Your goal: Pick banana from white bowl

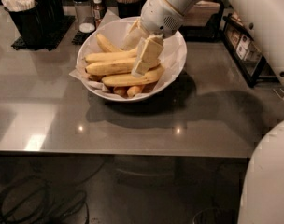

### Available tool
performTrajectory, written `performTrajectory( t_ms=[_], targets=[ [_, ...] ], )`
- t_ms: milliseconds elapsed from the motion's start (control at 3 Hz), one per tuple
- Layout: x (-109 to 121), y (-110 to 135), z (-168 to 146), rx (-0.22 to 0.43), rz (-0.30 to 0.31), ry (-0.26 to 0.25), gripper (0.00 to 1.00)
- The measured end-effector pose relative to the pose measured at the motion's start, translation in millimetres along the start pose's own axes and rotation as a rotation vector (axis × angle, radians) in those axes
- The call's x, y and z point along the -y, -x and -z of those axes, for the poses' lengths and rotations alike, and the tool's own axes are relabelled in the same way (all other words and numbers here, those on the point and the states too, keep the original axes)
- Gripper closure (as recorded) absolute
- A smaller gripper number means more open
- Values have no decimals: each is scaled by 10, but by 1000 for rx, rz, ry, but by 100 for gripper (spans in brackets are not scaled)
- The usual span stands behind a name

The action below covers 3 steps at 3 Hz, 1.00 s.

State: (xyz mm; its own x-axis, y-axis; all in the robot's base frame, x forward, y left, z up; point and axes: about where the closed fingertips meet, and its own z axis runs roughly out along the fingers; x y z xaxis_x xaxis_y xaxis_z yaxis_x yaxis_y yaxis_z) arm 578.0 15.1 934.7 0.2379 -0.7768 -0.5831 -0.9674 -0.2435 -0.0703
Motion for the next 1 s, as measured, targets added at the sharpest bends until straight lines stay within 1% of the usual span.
performTrajectory(
  t_ms=[667,1000],
  targets=[
    [74,-73,-156,27,-11,30,36],
    [86,-95,-183,31,-16,35,54]
  ],
)
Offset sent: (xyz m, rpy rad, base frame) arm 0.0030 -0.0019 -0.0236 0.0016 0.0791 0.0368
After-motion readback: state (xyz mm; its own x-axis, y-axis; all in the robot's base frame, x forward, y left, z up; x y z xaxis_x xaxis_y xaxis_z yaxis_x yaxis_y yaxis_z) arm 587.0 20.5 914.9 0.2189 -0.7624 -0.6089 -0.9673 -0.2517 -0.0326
